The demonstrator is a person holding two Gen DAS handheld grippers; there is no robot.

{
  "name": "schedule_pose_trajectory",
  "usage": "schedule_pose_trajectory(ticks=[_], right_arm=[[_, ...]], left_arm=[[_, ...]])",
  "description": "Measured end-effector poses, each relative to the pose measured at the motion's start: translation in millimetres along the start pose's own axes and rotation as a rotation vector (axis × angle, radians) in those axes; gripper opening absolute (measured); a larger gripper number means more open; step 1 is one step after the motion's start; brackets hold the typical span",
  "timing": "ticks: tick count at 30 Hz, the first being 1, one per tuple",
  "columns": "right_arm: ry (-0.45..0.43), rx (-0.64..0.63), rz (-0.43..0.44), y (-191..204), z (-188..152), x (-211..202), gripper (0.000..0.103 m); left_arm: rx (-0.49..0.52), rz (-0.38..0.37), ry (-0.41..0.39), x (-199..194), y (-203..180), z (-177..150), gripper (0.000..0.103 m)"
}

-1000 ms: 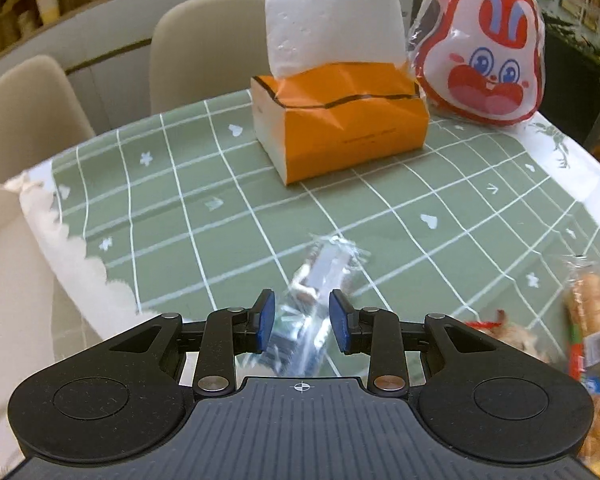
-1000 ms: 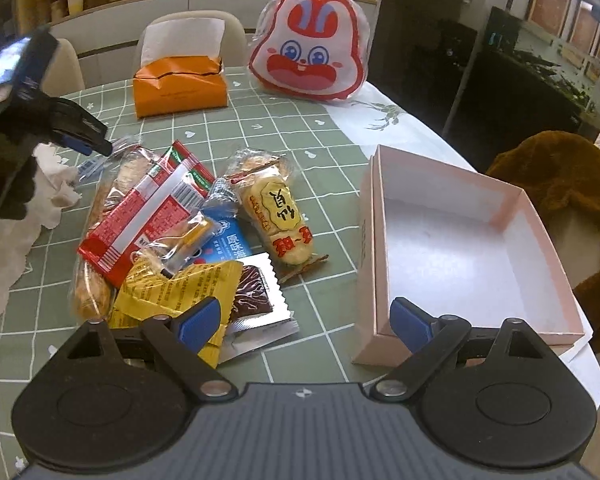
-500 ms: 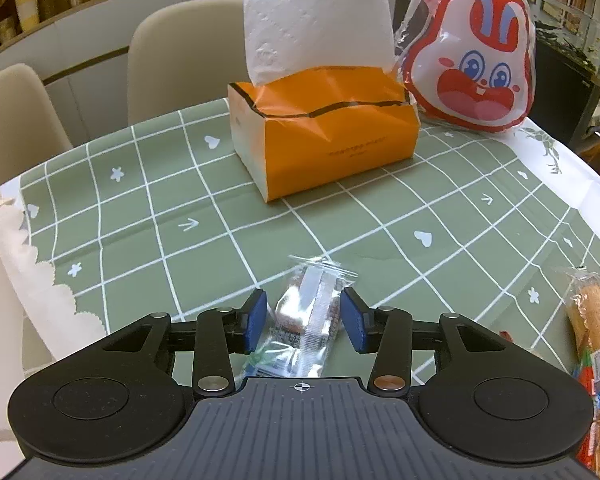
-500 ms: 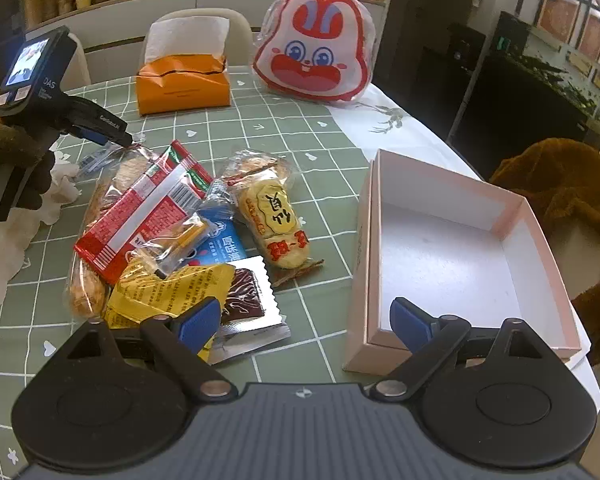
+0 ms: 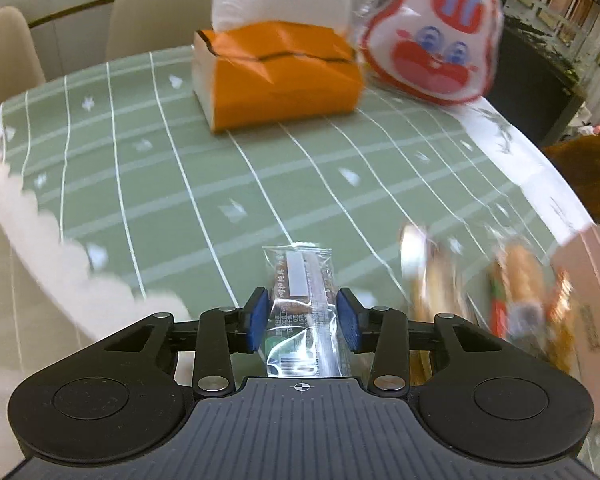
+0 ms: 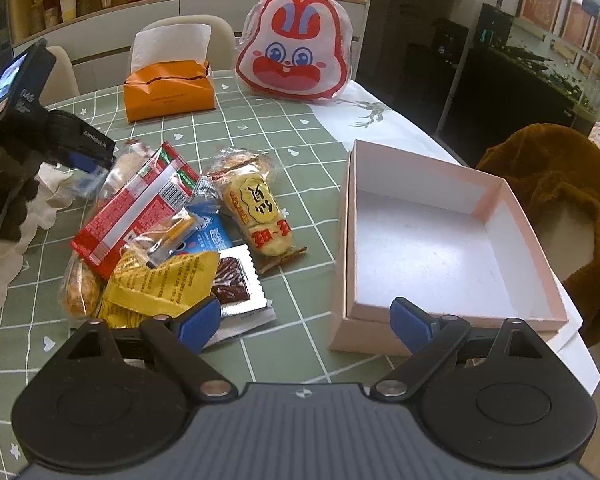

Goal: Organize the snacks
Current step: 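Grasp the long clear-wrapped biscuit stick with the right tool while the left holds its snack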

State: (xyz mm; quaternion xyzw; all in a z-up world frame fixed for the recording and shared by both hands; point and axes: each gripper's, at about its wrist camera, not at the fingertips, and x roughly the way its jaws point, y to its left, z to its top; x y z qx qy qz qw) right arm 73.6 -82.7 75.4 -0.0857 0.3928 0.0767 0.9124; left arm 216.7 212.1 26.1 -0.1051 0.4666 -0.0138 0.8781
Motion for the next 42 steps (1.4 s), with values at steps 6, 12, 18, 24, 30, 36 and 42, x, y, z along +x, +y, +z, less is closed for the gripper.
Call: schedule_pose_trajectory(ticks=[6,12,18,24,30,36,42], right_arm=[[0.01,0.001,0.014,-1,-10,-2,0.092],[0.011,0.057,0.146,-2,-17,-4,0.092],[0.012,-0.001,0.253,24,-11,-1,0.092],[0.019,-0.021,0.277,50,-3,9,0.092],[-0.03,-0.084,0.338,73,0,7,0.08],[-0.038,-0.114,0.362,95,8,15,0.048],[-0.02,-0.11,0.426,97,4,3,0.047]], left_arm=[[-0.008,0.017,-0.034,-27,-15,-34,0.042],[-0.028,0.009,-0.062,-54,-25,-67,0.042],[-0.065,-0.002,-0.049,-73,-29,-99,0.042],[-0.137,-0.033,-0.005,-86,-23,-126,0.041],[-0.18,-0.033,0.004,-97,-9,-140,0.041],[-0.165,-0.018,0.007,-101,-7,-142,0.041],[-0.133,-0.037,0.02,-99,-18,-144,0.041]])
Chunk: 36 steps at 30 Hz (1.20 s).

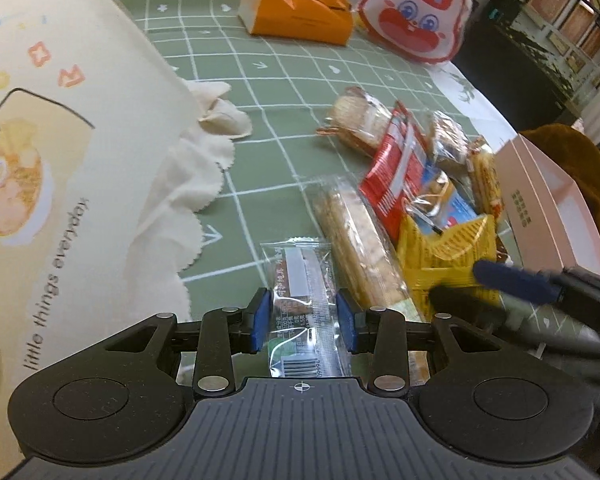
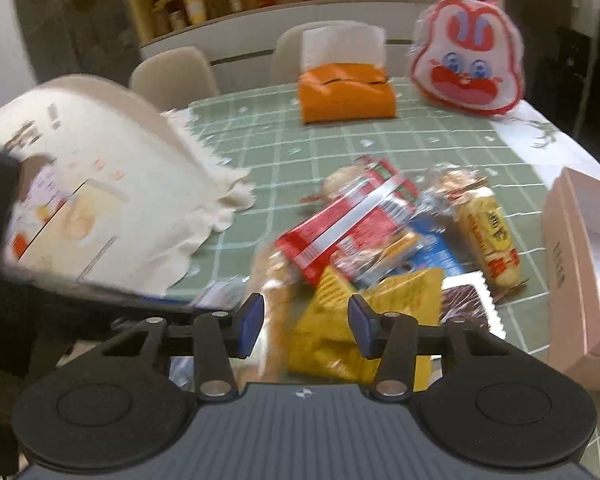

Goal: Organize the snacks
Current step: 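Grasp the long clear-wrapped biscuit stick with the right tool while the left holds its snack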

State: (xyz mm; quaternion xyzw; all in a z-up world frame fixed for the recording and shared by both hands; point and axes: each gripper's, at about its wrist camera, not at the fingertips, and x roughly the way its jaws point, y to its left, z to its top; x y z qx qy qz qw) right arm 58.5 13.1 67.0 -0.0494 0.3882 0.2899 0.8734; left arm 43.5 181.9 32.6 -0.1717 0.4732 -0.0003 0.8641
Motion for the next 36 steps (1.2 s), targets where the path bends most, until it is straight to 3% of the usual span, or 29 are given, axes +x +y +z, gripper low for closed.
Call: schedule_pose_trajectory(ticks=[3,7,10,15,19,27,36], right_arm=[[0.054,-0.031,0.041,5,-11,1,0.047],[0.099,0.017,0.077,-4,-24,-5,0.023],[0.098,0.031,0.071,-10,-30,-20,0.016],[0.095,0.032,0.017,-19,-41,-42,0.016],[0.067,0.048,-0.036,-27,-42,-47,0.017],[0.072,0.04,-0.057,-25,-37,-19,0.037],[0.167,0.044,-0.019,-21,-24,23,0.038]], left_arm=[[0.005,-0.024,0.007,4,-7,1,0.041],[0.03,-0.052,0.012,6,-21,-1,0.041],[0.054,-0.087,0.018,6,-34,-3,0.041],[0.125,-0.135,0.03,-1,-60,-15,0.041],[0.174,-0.09,0.029,-8,-65,-29,0.041],[0.112,-0.02,0.034,-12,-46,-32,0.041],[0.081,0.028,0.034,-17,-32,-31,0.041]])
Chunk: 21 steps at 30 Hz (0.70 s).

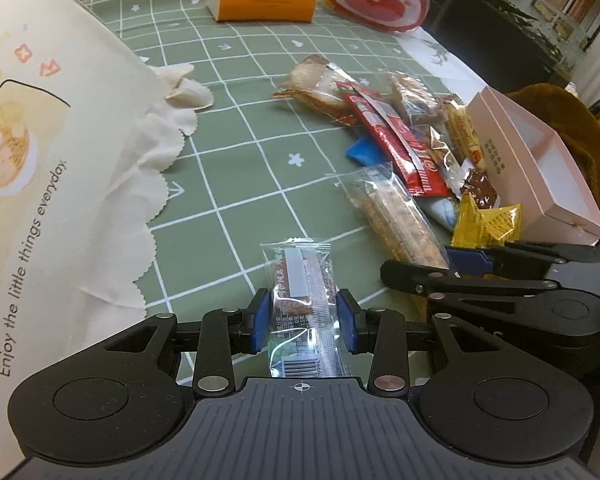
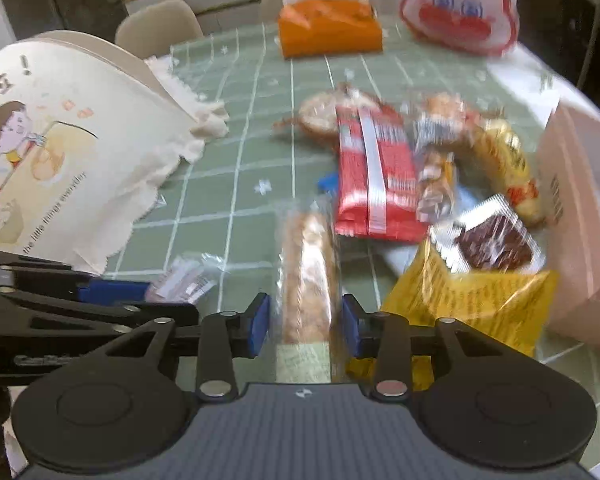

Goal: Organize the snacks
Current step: 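Grasp the long clear-wrapped biscuit stick with the right tool while the left holds its snack, then carry both snacks into the pink box and open both tools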

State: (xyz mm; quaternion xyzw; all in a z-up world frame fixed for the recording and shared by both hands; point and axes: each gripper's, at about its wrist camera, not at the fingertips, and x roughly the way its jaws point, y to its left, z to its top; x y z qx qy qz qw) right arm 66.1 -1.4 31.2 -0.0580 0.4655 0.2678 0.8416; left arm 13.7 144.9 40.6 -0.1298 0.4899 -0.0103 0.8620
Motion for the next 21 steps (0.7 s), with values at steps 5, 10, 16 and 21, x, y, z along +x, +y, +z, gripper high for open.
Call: schedule_pose_trajectory(ticks=[5,10,16,21], right_arm=[[-0.025,-0.002,0.051,-2,-6,-23,0.028],[-0.064,-0.002,0.016,-12,-13,-57,0.028],[-0.061,0.08,-0.031,-46,-41,-87,0.028],[-0.06,0.199,-0.094,-79,-71,-102,0.028]], left_arm=[[0.002,-0.016,0.014,1,-7,-2,0.041],[0.044,-0.097,0.014,1,-34,-4,0.041],[0.106,-0.197,0.045,5,-73,-14,0.041],[0.163,-0.236,0.082,16,-100,-22,0.041]])
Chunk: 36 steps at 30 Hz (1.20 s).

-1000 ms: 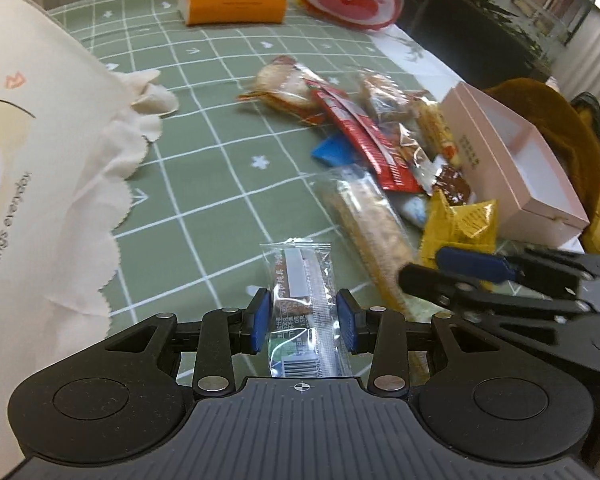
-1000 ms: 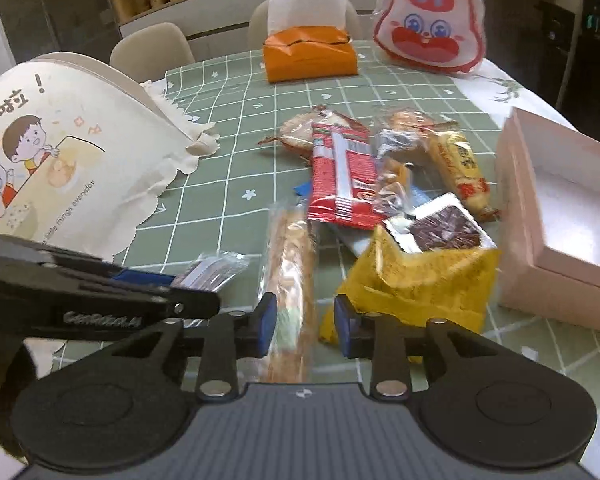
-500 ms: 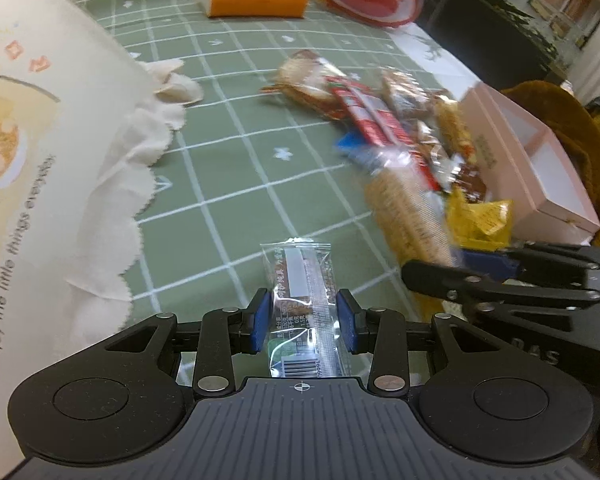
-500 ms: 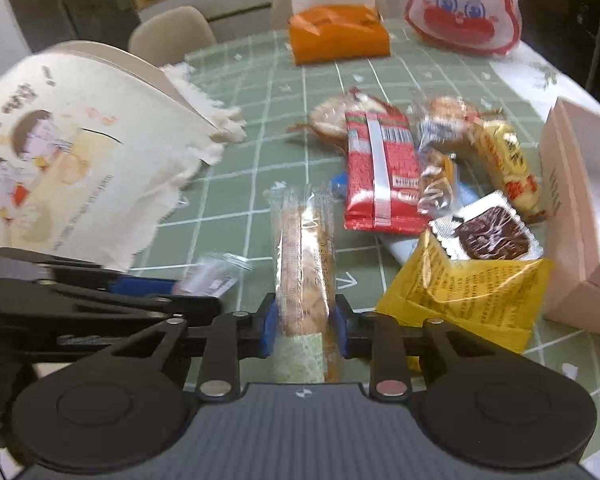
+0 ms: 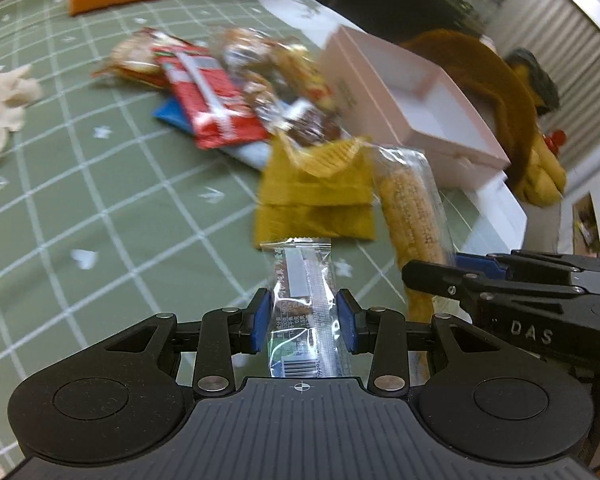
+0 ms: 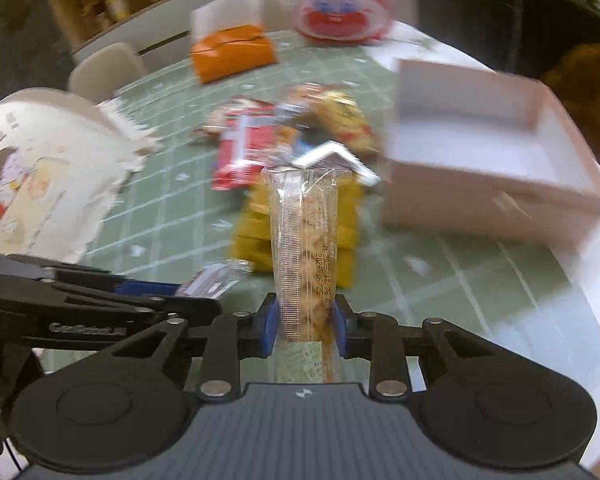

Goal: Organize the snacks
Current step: 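Carry both snacks into the pink box and open both tools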

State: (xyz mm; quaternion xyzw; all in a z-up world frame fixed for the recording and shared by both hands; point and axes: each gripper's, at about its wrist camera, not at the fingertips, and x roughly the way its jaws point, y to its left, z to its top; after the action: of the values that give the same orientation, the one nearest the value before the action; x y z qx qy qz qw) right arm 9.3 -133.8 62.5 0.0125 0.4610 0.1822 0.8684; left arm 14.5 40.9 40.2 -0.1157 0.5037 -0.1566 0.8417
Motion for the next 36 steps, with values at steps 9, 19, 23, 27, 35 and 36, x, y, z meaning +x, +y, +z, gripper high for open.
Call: schedule_pose_trajectory(ticks=[9,19,23,27,35,36], right_arm=[[0.025,0.206,-0.099,-55,-28,-9,0.028],[0.024,0.324,-0.114,-73,-41,-15,0.029],[0.019,0.364,-0.086,-72,-44,-14,0.039],[0.01,0.305,-0.061,-60,-46,-14,0.053],[-0.052,0.051,-0.241,-36,-41,-6,0.058],[-0.044,0.064,-0.235,-39,-40,-3,0.058]], left_arm=[[0.067,-0.043,0.043,17,-30,-5,0.041],[0.151,-0.058,0.075,27,-57,-11,0.041],[0.157,-0.05,0.078,27,-56,-11,0.041],[0.142,-0.036,0.078,26,-51,-11,0.041],[0.131,-0.03,0.076,25,-48,-14,0.041],[0.133,-0.028,0.076,25,-48,-14,0.041]])
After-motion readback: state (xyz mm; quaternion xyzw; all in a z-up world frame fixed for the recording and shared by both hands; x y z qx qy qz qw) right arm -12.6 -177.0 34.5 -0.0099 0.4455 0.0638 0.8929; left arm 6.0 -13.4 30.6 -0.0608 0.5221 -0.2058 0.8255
